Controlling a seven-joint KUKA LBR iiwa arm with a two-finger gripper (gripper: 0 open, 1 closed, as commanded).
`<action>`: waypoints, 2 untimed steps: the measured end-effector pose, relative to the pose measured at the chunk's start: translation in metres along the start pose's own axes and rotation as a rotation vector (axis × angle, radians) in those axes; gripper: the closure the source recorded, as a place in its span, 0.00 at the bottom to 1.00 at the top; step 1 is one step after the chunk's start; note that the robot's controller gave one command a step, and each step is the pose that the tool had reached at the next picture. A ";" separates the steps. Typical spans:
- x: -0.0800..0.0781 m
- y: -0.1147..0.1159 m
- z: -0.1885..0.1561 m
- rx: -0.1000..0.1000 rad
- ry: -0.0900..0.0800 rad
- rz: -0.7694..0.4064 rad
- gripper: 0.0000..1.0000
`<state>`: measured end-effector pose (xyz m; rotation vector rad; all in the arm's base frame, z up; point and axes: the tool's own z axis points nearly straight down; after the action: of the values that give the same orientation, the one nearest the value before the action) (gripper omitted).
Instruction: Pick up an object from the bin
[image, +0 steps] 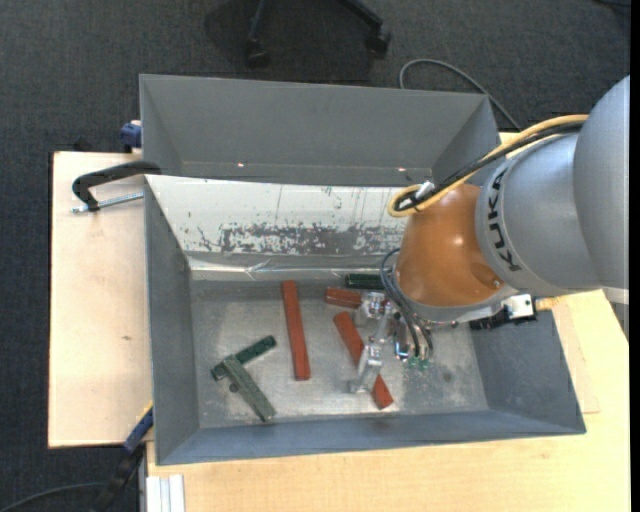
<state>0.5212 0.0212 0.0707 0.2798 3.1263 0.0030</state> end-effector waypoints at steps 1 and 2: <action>-0.001 0.001 -0.001 0.000 0.000 0.000 0.00; -0.001 0.001 -0.001 0.000 0.000 0.001 1.00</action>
Offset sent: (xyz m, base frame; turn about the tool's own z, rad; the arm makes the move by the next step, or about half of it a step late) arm 0.0000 0.0000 0.0000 0.0000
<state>0.5221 0.0219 0.0714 0.2807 3.1259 0.0032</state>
